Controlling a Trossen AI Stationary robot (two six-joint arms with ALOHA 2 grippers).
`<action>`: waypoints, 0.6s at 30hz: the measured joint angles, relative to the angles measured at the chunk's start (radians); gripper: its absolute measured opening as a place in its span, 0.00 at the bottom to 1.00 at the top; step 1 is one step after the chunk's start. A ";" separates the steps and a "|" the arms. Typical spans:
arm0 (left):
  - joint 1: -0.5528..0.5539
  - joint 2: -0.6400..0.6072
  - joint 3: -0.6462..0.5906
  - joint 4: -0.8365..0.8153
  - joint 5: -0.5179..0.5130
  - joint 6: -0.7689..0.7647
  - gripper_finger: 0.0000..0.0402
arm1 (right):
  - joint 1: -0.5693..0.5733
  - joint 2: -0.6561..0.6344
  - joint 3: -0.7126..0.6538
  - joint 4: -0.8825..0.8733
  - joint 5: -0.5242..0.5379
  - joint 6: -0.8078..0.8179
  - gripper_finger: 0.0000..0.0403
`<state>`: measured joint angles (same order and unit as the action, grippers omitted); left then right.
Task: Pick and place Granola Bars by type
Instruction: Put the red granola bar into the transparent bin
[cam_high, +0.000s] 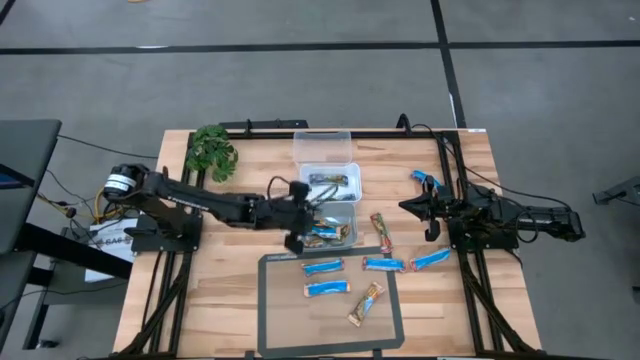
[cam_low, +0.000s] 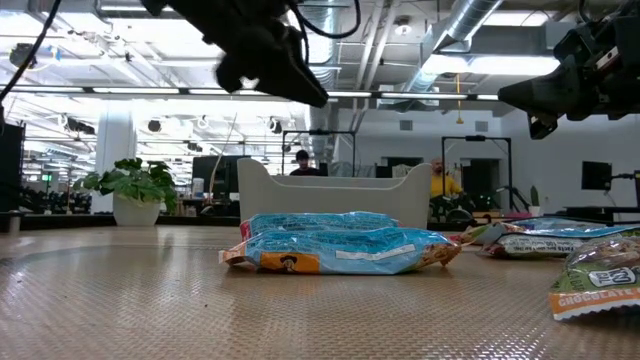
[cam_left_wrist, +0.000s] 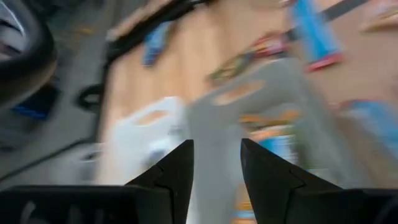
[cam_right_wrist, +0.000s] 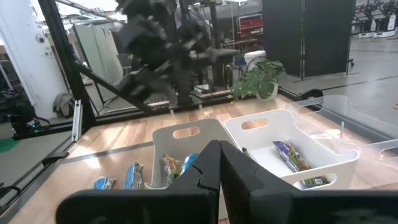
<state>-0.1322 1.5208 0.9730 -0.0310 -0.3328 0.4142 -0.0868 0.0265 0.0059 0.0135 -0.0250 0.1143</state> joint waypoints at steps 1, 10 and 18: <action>-0.019 0.000 0.000 -0.014 0.020 -0.038 0.31 | 0.000 0.000 0.000 0.000 0.000 0.000 0.00; -0.150 0.000 0.000 -0.154 0.076 -0.413 0.31 | 0.000 0.000 0.000 0.000 0.000 0.000 0.00; -0.246 0.085 0.000 -0.131 0.104 -0.532 0.31 | 0.000 0.000 0.000 0.000 0.000 0.000 0.00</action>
<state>-0.3778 1.6057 0.9733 -0.1621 -0.2284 -0.1177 -0.0869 0.0266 0.0059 0.0135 -0.0250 0.1143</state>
